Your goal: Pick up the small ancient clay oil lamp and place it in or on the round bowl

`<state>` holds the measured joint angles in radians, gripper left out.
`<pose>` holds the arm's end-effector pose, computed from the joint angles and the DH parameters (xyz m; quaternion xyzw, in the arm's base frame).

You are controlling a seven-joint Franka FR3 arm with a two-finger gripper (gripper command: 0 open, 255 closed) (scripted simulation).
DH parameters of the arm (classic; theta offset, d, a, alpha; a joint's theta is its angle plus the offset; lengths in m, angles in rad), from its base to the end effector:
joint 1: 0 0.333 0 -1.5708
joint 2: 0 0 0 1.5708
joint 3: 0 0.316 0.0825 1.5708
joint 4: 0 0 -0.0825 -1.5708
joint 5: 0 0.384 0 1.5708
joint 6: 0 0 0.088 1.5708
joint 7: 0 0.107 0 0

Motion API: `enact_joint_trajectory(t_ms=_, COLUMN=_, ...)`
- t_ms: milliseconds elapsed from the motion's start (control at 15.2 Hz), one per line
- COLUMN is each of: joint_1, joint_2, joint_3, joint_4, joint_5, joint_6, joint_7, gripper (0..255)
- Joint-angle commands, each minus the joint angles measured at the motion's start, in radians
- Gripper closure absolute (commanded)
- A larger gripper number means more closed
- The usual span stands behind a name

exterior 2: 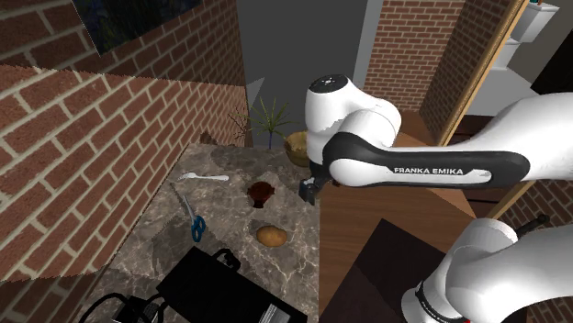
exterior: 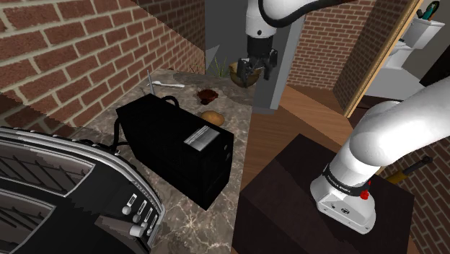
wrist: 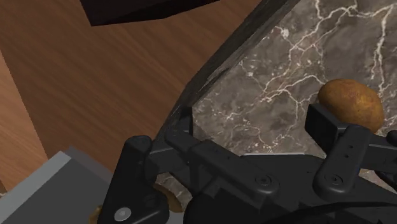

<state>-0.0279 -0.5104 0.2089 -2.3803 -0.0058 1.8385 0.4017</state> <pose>0.3878 0.0774 0.5005 0.9908 -0.1230 -0.0049 0.0570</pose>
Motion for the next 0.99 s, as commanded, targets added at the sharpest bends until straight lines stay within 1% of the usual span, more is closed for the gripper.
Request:
enact_joint_trajectory(t_ms=0, joint_1=-0.013, joint_2=0.072, joint_3=0.033, joint_4=0.029, joint_5=0.001, joint_6=0.051, joint_7=0.085, gripper=0)
enact_joint_trajectory(t_ms=330, joint_1=-0.047, joint_2=0.263, joint_3=0.096, joint_4=0.135, joint_5=-0.033, joint_6=0.149, joint_7=0.284, gripper=0)
enact_joint_trajectory(t_ms=594, joint_1=-0.066, joint_2=0.423, joint_3=0.128, joint_4=0.246, joint_5=-0.091, joint_6=0.201, joint_7=0.447, gripper=0)
enact_joint_trajectory(t_ms=792, joint_1=-0.069, joint_2=0.544, joint_3=0.136, joint_4=0.344, joint_5=-0.144, joint_6=0.224, joint_7=0.565, gripper=0)
enact_joint_trajectory(t_ms=924, joint_1=-0.067, joint_2=0.554, joint_3=0.134, joint_4=0.340, joint_5=-0.149, joint_6=0.237, joint_7=0.572, gripper=0)
